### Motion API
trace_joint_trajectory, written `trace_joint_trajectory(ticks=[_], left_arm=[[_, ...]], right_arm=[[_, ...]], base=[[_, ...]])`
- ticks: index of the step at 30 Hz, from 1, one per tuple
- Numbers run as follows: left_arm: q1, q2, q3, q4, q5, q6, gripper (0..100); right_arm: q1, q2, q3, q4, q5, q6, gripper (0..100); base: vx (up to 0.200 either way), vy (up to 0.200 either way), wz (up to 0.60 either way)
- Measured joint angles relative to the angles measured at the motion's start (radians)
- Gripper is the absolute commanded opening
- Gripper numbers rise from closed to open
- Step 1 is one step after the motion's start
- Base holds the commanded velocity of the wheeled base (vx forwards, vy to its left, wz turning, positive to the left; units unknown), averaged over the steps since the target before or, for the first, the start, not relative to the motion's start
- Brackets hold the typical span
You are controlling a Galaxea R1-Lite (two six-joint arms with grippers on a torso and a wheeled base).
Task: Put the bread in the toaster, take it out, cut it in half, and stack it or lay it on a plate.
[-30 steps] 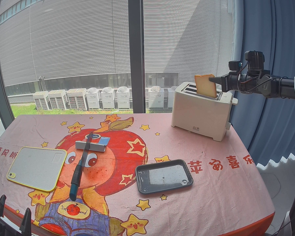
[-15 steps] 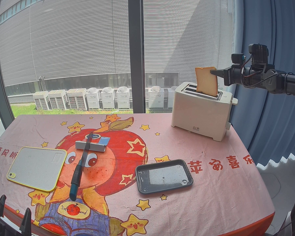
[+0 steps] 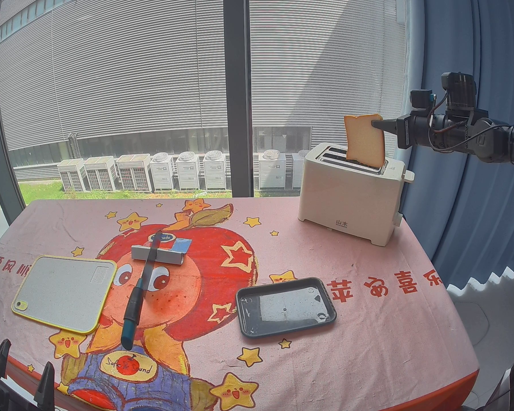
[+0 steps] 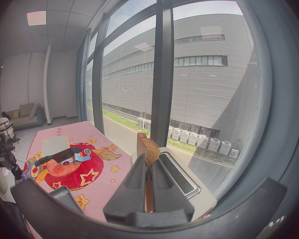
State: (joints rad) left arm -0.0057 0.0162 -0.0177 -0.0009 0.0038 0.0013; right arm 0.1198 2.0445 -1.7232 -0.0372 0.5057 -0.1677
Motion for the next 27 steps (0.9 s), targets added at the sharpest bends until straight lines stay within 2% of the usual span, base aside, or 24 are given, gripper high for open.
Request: trace_joint_trajectory(ticks=[27], left_arm=[[0.000,0.000,0.000,0.000,0.000,0.000,100]], right_arm=[[0.057,-0.280,0.373,-0.003,-0.010,0.003,0]], base=[[0.000,0.000,0.00]])
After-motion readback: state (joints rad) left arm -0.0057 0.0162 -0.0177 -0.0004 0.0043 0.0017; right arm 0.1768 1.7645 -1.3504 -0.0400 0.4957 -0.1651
